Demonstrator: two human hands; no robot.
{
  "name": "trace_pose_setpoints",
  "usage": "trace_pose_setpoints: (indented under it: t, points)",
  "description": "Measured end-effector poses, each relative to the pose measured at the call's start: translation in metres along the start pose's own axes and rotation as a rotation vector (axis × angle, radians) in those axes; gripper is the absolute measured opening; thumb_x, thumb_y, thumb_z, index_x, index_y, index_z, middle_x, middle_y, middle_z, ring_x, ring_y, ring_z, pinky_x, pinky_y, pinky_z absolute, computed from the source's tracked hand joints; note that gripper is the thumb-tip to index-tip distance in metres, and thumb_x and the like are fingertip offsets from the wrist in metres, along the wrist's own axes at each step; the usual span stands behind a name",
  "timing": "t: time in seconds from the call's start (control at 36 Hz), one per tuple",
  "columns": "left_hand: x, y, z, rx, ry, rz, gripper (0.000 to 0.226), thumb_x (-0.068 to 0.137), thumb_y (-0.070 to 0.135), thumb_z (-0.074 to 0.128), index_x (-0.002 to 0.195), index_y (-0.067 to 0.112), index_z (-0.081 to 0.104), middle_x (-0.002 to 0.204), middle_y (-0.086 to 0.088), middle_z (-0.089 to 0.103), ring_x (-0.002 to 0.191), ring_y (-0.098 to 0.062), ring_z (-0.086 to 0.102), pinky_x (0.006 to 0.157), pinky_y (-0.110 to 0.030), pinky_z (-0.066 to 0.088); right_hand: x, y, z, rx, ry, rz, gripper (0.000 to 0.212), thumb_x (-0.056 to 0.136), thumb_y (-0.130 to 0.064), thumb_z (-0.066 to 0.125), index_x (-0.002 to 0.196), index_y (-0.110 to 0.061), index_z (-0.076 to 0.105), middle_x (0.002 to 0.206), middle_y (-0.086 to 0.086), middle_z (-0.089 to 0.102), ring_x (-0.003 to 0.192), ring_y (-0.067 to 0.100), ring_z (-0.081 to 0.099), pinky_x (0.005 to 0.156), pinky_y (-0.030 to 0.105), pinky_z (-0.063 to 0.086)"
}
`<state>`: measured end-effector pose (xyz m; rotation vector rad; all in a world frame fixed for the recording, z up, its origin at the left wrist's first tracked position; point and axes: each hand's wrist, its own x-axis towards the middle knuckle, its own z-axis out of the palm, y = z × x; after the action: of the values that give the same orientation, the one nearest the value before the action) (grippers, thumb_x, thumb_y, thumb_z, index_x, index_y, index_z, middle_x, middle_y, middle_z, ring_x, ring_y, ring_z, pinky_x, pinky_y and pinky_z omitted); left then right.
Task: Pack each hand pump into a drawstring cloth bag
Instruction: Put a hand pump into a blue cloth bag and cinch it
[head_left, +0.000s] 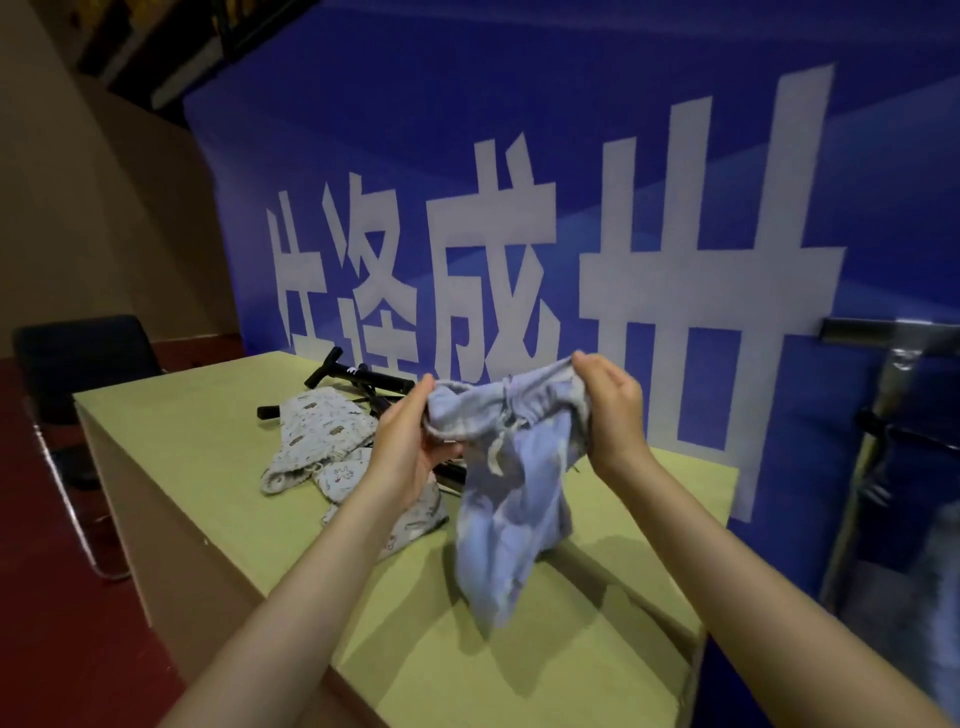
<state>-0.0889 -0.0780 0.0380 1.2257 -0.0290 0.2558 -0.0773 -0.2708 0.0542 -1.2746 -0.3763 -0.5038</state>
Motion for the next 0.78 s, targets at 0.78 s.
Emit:
trace_pose_setpoints:
  t: [0.78]
  points:
    - [0.061,0.008,-0.093,0.377,0.701,0.213,0.035,0.103,0.022,0.037,0.114,-0.005,0.057,0.115,-0.023,0.06,0.103,-0.035,0.056,0.075,-0.03,0.036,0.004,0.1,0.053,-0.782,-0.546,0.066,0.024,0.099,-0.02,0.048,0.108,-0.016,0.07,0.112,0.0,0.066,0.1,0.016,0.059,0.089,0.029,0.046]
